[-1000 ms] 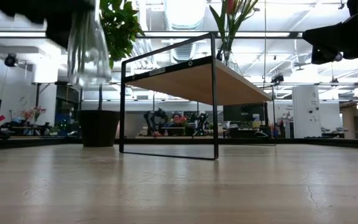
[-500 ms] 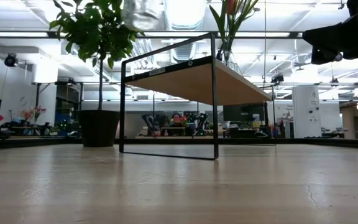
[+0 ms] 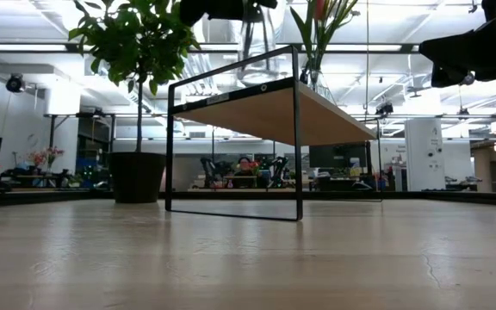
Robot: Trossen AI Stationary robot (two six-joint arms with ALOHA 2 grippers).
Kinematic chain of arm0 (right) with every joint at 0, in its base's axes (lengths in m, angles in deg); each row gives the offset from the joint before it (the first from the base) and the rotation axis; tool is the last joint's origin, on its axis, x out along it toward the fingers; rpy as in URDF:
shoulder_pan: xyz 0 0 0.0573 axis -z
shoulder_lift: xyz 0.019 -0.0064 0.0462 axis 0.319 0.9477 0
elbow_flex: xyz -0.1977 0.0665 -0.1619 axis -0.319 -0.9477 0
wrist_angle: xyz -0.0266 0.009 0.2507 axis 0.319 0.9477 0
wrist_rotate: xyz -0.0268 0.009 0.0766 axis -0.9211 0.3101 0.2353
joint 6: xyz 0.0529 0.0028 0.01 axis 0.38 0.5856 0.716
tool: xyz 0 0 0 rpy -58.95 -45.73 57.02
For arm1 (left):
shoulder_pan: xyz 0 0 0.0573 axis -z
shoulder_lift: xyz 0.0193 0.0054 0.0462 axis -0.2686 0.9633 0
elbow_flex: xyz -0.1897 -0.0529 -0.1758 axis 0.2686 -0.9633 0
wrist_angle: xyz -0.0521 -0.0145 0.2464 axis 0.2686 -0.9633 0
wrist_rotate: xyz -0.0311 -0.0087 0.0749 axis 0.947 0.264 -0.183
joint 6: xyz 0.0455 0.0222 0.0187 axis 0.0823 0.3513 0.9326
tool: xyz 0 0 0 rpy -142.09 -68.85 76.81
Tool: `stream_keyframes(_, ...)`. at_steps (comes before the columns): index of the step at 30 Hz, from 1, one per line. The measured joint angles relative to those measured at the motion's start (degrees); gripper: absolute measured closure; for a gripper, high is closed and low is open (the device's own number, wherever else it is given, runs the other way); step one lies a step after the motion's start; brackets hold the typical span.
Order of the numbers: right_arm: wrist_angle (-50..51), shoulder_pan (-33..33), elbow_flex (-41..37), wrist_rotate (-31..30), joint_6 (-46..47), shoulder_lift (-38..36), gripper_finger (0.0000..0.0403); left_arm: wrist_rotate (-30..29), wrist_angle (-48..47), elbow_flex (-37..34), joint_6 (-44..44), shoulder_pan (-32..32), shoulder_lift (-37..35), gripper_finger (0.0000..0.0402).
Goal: Pick and place flowers into a vace then onto a shelf
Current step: Put the flower vase on the shelf
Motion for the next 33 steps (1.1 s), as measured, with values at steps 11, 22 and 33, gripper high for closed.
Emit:
stream_keyframes(11,-0.05,0.01,0.02,-0.02,-1.51,0.02,0.039,-1.27,2.03,-2.61,-2.43,-2.37,0.33,0.0243)
stream_keyframes(22,-0.1,0.0,0.01,-0.02,-1.75,0.02,0.039,-1.77,7.89,-8.02,-3.99,-3.15,0.44,0.0235)
stream_keyframes(33,-0.07,-0.01,0.0,-0.02,-1.85,0.02,0.039,0.08,7.4,-7.54,0.19,-3.11,0.03,0.0173)
